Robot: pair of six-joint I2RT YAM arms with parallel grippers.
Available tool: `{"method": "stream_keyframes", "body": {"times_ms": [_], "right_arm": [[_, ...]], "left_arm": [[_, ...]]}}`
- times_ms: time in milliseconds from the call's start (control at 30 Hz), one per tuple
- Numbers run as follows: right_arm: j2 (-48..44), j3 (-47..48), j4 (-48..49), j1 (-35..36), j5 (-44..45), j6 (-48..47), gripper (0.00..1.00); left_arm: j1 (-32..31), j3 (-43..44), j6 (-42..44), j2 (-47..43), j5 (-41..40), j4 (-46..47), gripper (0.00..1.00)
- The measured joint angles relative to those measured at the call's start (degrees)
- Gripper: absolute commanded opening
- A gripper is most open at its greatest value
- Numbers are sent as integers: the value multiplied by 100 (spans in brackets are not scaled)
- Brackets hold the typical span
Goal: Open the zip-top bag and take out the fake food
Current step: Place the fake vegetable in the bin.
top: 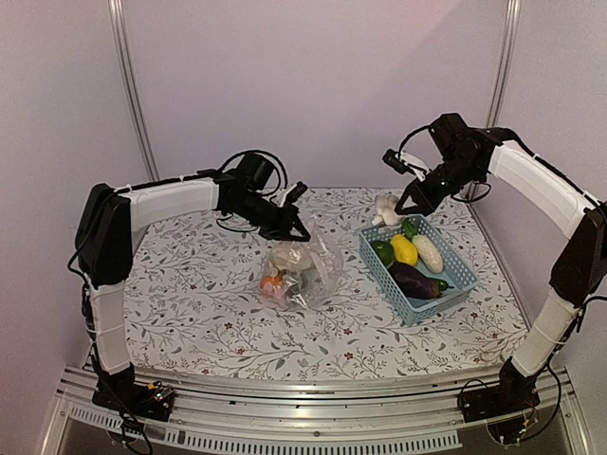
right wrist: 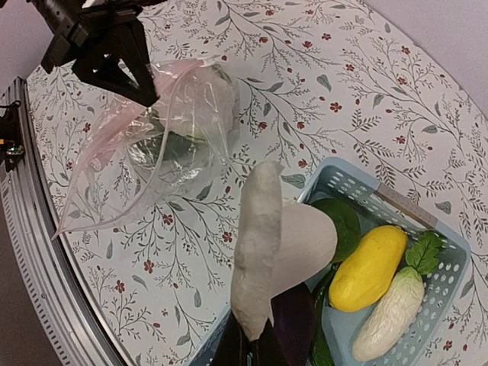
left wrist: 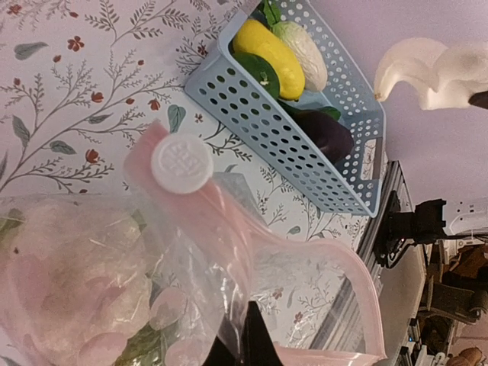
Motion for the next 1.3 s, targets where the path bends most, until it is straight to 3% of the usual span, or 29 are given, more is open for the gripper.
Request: {"method": "stream_keyframes", "body": {"times_ms": [333,600,900,967,1133,1300], "right_arm": [[101,4,-1405,-400,1272,-417,0],[330,-282,-1659,-568,2142,-750,1],[1005,-264,-1698,-614,2258,-785,3],[1259,-199,-1711,-616,2216,-780,10],[1816,83,-1690,-614,2035,-651,38],[1816,302,-1694,-614,1952,-396,51]], "left_arm": [[0,0,42,-186,-74,-15,0],[0,0,42,-186,-70,-66,0],[0,0,42,-186,-24,-76,0],[0,0,42,-186,13,-79,0],[0,0,42,-186,33,-85,0],[0,0,39,-186,33,-107,0]]}}
